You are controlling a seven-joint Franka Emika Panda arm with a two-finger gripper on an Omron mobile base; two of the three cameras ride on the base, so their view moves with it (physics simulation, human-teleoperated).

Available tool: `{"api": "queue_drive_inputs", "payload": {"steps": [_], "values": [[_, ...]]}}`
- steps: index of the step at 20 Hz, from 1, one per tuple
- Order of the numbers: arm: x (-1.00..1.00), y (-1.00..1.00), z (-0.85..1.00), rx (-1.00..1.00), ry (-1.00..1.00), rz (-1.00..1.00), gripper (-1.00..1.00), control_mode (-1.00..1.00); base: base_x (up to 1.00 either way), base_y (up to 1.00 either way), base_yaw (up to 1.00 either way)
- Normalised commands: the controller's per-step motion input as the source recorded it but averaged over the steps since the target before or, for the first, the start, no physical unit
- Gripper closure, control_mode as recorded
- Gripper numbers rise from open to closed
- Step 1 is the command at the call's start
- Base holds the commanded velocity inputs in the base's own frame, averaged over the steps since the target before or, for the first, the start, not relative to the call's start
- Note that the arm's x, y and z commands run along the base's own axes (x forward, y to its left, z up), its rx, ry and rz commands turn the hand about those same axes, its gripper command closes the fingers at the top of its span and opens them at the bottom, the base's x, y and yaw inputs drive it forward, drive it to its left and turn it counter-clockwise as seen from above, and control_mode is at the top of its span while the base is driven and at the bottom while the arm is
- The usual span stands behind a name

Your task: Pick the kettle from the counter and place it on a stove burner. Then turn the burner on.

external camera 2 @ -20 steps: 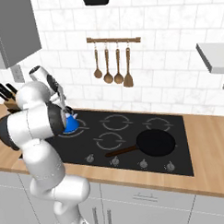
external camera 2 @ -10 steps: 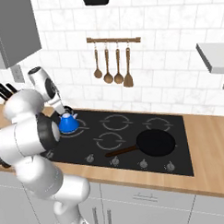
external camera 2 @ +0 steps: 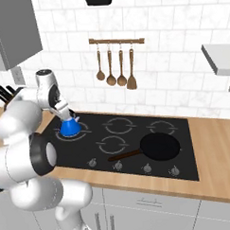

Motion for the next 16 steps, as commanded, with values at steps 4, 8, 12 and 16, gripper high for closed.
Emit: {"api": "queue_drive_inputs", "payload": {"steps": [4, 8, 12, 16], "values": [[-0.41, 0.07, -0.04, 0.01, 0.15, 0.19, -1.0, -1.0, 0.0, 0.0, 0.0], [-0.59, 0.14, -0.3, -0.03, 0.09, 0.1, -1.0, -1.0, 0.0, 0.0, 0.0], [-0.69, 0.16, -0.46, -0.11, 0.05, 0.08, -1.0, -1.0, 0.0, 0.0, 0.0], [-0.58, 0.02, -0.46, -0.03, 0.01, 0.11, -1.0, -1.0, 0.0, 0.0, 0.0]]}}
